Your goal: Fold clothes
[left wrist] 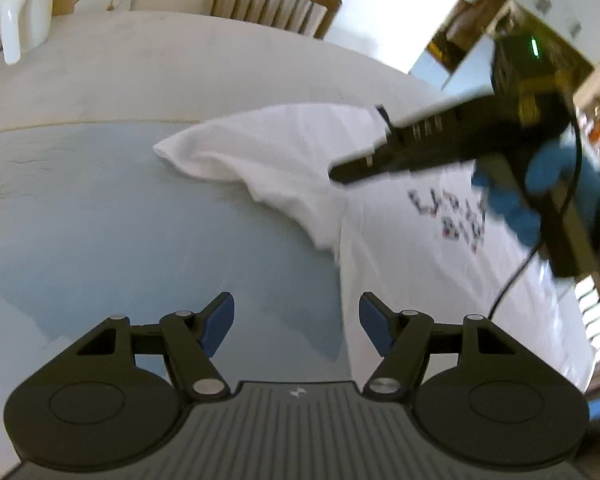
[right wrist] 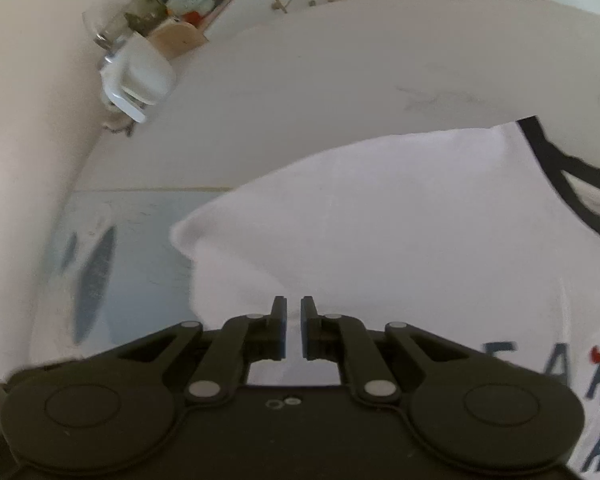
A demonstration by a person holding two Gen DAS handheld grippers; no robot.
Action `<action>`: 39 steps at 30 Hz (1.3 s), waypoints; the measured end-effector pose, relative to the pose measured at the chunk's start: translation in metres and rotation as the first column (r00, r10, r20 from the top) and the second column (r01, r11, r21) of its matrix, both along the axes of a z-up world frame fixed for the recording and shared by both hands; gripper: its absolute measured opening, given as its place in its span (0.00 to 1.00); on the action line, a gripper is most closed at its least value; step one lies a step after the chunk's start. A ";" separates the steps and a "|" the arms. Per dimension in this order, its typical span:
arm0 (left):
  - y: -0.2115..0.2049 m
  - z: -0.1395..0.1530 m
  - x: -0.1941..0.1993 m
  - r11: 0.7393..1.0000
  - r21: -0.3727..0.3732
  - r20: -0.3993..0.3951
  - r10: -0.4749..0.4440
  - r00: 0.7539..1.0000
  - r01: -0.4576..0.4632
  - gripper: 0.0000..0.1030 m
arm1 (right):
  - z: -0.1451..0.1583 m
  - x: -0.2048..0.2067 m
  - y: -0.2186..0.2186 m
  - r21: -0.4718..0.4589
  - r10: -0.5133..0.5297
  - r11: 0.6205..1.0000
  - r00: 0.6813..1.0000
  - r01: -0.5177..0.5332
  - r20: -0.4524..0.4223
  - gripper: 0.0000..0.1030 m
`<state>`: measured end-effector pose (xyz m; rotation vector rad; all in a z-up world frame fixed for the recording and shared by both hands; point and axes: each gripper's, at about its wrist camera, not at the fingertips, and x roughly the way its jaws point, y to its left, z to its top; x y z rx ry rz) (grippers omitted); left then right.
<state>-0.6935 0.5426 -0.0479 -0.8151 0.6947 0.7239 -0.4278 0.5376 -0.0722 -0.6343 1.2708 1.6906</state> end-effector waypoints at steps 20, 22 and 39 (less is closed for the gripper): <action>0.096 -0.024 0.032 0.932 -0.194 0.170 0.338 0.925 -0.305 0.63 | 0.029 -0.073 -0.064 0.242 0.414 0.817 0.825 -0.523 0.385 1.00; 0.102 -0.025 0.038 0.933 -0.204 0.169 0.332 0.928 -0.296 0.63 | 0.025 -0.087 -0.064 0.247 0.404 0.807 0.806 -0.537 0.432 1.00; 0.114 -0.022 0.028 0.927 -0.238 0.193 0.338 0.921 -0.290 0.64 | 0.009 -0.057 -0.018 0.107 0.210 0.968 0.965 -0.228 0.161 1.00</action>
